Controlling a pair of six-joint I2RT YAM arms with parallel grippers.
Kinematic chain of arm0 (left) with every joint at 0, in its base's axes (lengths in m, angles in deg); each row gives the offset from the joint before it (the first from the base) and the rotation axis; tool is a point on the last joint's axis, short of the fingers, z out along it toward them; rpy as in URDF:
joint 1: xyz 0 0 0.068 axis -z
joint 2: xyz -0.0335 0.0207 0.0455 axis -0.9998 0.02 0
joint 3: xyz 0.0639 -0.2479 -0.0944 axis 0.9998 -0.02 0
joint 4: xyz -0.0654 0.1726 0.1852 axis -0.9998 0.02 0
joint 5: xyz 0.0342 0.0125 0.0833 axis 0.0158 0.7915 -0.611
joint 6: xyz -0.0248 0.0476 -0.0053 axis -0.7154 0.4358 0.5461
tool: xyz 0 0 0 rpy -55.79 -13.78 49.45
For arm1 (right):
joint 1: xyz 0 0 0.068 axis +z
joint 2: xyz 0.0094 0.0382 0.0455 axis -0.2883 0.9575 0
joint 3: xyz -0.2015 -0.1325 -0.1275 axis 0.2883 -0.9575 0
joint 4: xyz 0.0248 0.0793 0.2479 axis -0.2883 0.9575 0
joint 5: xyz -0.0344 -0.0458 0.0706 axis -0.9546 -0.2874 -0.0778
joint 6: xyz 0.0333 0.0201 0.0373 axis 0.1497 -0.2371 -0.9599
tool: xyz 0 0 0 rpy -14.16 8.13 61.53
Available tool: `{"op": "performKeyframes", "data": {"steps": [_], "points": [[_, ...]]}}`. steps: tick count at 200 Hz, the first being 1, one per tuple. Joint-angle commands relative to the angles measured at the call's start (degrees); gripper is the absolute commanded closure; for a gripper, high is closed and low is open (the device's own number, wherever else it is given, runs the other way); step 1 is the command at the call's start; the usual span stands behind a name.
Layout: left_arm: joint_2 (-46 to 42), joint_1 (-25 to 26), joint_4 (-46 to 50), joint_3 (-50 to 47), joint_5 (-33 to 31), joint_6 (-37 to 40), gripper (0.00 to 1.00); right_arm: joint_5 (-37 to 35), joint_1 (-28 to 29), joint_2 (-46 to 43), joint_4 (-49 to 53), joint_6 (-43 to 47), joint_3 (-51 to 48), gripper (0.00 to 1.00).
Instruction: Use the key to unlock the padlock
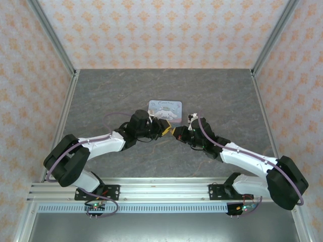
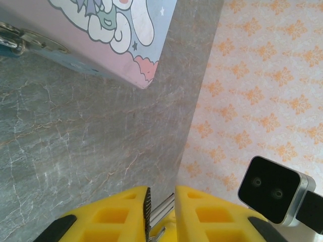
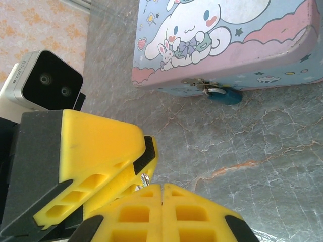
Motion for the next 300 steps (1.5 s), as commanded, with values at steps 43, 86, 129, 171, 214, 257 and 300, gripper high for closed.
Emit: {"op": "performKeyframes", "data": {"steps": [43,86,129,171,214,257,300], "points": [[-1.4,1.8,-2.6,-1.2,-2.4,-0.4,0.84,-1.6,-0.2,0.4,-1.8,-0.6,-0.7,1.0],[-1.5,1.9,-1.7,-1.3,-3.1,-0.4,0.88,-1.9,-0.3,0.4,-1.8,-0.7,-1.0,1.0],[-1.9,1.9,-0.3,-1.5,-3.8,-0.4,0.87,-2.2,-0.4,0.4,-1.6,-0.7,-1.2,1.0],[-2.0,1.9,0.1,-1.5,-4.1,-0.2,0.87,-1.8,-0.7,0.4,-2.0,-0.9,-1.4,1.0],[-1.3,1.9,0.5,-0.9,-4.0,0.1,0.85,-0.5,-0.8,0.8,-2.6,-0.7,-1.1,1.0],[0.1,2.1,0.1,-0.3,-3.8,0.1,0.84,1.0,-0.8,1.4,-3.2,-0.4,-0.7,1.0],[1.1,2.4,0.1,0.2,-3.6,0.4,0.84,1.3,-0.8,1.5,-3.4,-0.2,-0.7,1.0]]}}
